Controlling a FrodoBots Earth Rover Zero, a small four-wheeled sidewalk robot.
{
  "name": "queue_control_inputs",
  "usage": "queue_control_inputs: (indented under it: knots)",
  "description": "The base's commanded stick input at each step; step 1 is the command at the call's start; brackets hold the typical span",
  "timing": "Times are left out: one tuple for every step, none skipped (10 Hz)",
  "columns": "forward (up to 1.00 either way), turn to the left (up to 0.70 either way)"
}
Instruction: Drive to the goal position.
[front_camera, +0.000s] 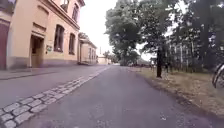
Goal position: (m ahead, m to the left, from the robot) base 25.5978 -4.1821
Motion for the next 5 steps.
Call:
queue_control_inputs:
  knots:
    - [0.85,-0.17]
    - [0.85,0.01]
    - [0.85,0.01]
    - [0.85,0.01]
    - [0.85,0.01]
